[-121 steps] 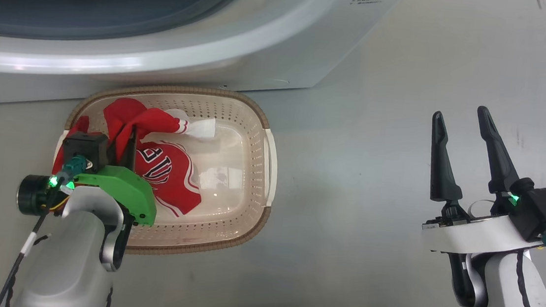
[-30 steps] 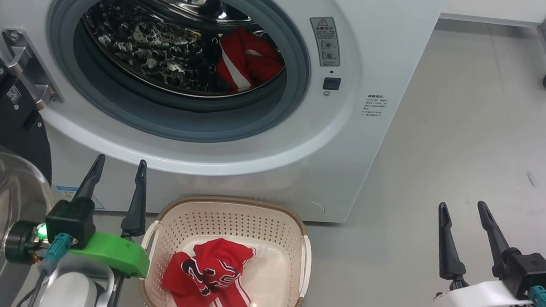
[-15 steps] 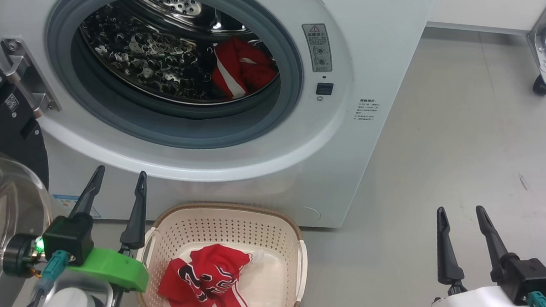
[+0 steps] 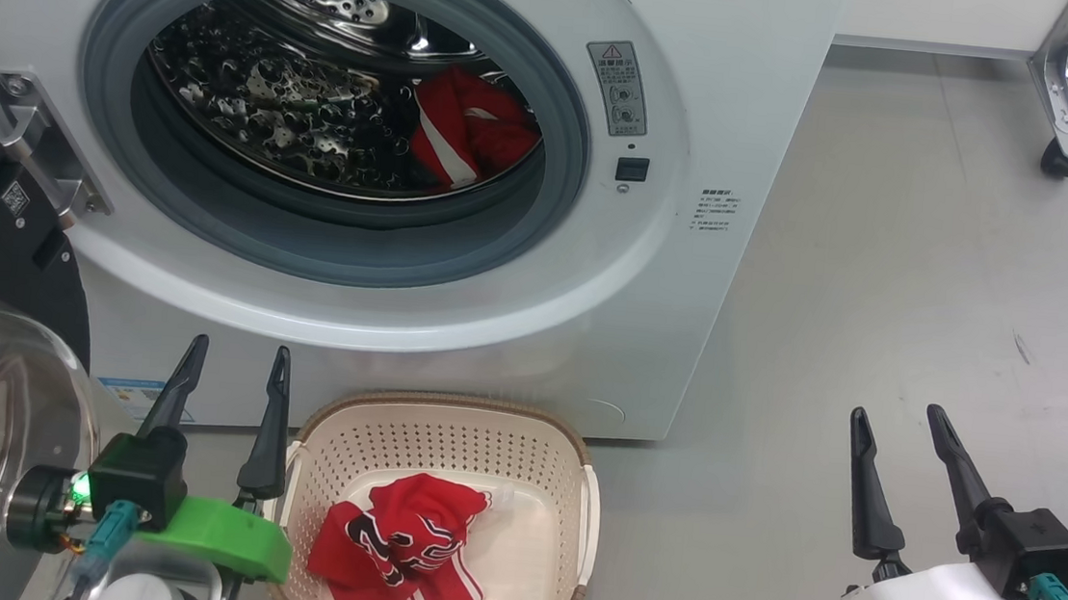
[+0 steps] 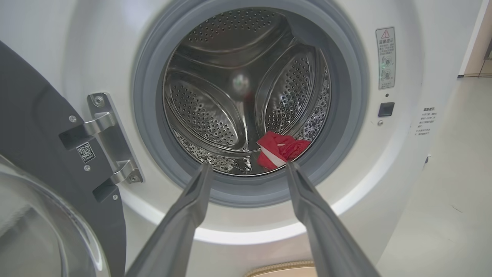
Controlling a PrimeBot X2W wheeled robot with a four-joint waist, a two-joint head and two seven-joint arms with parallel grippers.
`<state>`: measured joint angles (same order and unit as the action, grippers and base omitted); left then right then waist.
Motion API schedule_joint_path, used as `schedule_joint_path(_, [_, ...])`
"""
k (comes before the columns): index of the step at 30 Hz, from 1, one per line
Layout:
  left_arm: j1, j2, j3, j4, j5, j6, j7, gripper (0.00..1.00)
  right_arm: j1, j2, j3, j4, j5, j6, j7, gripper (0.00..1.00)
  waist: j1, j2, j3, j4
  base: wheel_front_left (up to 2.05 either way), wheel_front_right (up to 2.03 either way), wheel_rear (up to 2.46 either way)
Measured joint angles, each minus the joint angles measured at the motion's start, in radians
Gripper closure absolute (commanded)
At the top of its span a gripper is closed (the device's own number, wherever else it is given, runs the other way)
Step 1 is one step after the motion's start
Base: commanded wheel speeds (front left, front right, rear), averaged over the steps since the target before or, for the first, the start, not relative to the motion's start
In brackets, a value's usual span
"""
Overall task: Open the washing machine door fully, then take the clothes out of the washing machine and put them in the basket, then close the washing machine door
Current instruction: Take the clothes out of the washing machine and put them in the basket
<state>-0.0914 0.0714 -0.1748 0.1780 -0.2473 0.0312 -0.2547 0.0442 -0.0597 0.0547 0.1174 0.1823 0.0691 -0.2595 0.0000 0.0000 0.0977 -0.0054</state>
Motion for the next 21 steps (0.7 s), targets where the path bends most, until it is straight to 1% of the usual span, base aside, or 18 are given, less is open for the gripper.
schedule_joint_path(5, [-0.001, 0.000, -0.002, 0.003, -0.014, -0.003, 0.030, 0.00, 0.000, 0.001, 0.013, -0.010, 0.000, 0.000, 0.000, 0.00, 0.0000, 0.0000, 0.012, -0.004, 0.00, 0.00, 0.00])
schedule_joint_path(11, [-0.024, -0.001, -0.018, 0.039, -0.036, -0.024, 0.087, 0.00, -0.001, 0.001, 0.018, -0.017, 0.000, 0.000, 0.000, 0.00, 0.0000, 0.0000, 0.041, -0.015, 0.00, 0.00, 0.00])
schedule_joint_path(15, [-0.084, -0.002, -0.024, 0.062, -0.070, -0.051, 0.138, 0.00, -0.007, 0.002, 0.023, -0.032, 0.000, 0.000, 0.000, 0.00, 0.0000, 0.0000, 0.068, -0.026, 0.00, 0.00, 0.00])
schedule_joint_path(21, [-0.201, -0.008, -0.033, 0.109, -0.121, -0.099, 0.242, 0.00, -0.030, 0.001, 0.028, -0.056, 0.000, 0.000, 0.003, 0.00, 0.0000, 0.0000, 0.127, -0.046, 0.00, 0.00, 0.00])
